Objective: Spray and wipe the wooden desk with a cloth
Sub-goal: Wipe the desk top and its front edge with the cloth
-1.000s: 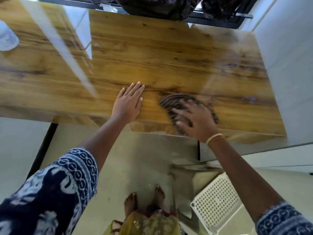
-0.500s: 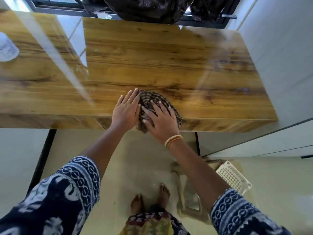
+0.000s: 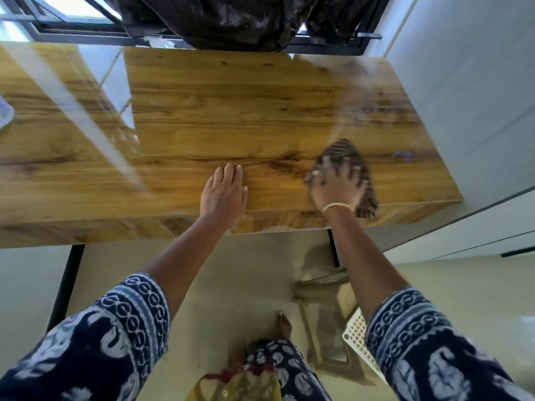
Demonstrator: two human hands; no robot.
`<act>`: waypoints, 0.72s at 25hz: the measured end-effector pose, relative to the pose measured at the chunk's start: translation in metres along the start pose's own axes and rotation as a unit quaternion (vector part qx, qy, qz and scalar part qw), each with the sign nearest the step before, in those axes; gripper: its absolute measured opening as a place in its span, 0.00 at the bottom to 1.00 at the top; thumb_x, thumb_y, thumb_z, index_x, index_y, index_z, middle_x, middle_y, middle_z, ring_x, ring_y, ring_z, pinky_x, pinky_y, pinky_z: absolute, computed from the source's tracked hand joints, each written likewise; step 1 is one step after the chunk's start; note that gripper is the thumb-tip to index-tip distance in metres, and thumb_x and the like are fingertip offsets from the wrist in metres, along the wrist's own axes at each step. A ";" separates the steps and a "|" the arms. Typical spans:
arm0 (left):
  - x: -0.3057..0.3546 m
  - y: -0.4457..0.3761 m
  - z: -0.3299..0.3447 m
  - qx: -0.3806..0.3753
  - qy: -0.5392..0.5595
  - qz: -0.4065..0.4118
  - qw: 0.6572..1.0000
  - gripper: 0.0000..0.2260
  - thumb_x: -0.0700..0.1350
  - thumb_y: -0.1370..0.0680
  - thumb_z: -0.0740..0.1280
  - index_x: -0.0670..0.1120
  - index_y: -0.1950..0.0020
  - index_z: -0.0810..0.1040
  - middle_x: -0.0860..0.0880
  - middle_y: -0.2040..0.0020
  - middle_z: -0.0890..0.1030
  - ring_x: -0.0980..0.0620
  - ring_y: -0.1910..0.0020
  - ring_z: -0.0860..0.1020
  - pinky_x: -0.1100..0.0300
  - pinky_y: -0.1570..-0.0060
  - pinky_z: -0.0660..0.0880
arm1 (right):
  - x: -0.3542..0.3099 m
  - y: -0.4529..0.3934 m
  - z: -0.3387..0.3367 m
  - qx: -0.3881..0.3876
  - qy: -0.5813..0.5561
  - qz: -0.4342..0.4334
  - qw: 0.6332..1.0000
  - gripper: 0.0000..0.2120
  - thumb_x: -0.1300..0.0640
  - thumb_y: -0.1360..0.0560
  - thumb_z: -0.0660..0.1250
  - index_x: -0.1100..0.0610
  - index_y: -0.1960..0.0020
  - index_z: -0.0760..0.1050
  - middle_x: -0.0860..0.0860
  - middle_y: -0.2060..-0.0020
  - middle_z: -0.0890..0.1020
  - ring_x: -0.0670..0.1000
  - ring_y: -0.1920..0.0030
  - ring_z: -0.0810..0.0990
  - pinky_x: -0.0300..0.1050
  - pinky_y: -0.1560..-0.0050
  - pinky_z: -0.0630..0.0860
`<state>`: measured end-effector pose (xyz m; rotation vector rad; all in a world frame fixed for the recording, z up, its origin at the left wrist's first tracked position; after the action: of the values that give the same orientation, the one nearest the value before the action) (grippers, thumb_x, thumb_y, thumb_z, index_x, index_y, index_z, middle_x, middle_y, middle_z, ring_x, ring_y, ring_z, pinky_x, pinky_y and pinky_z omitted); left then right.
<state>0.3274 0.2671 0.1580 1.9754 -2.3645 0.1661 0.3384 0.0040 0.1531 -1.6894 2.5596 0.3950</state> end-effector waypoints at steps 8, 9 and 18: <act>0.043 -0.077 0.004 0.036 0.053 -0.007 0.998 0.20 0.45 0.20 0.58 0.39 0.30 0.68 0.39 0.31 0.69 0.39 0.32 0.68 0.45 0.29 0.64 | 0.005 -0.092 -0.023 0.000 0.051 -0.153 0.987 0.28 0.29 0.23 0.50 0.33 0.25 0.57 0.47 0.20 0.54 0.56 0.21 0.52 0.61 0.25 0.50; 0.047 -0.093 0.006 0.032 0.058 -0.002 0.998 0.20 0.46 0.19 0.58 0.39 0.29 0.67 0.38 0.29 0.67 0.39 0.29 0.65 0.44 0.27 0.61 | 0.037 -0.117 -0.034 0.017 0.038 -0.097 0.994 0.28 0.30 0.23 0.50 0.34 0.25 0.58 0.48 0.20 0.54 0.56 0.21 0.52 0.62 0.25 0.50; 0.068 -0.216 0.017 0.000 0.085 -0.039 0.996 0.24 0.50 0.17 0.52 0.44 0.22 0.58 0.45 0.20 0.56 0.47 0.21 0.52 0.45 0.24 0.49 | 0.016 -0.198 -0.048 0.084 -0.032 0.103 0.991 0.29 0.39 0.21 0.51 0.46 0.22 0.60 0.58 0.21 0.57 0.66 0.23 0.52 0.70 0.27 0.45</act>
<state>0.5284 0.1609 0.1585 1.9635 -2.1802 0.3173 0.5169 -0.0953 0.1604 -1.3410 2.6435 0.2296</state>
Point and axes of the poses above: each hand's wrist, its own y-axis away from the middle knuckle, its own z-axis out of the palm, x = y × z, the point moved 10 cm from there along -y, towards the middle knuckle
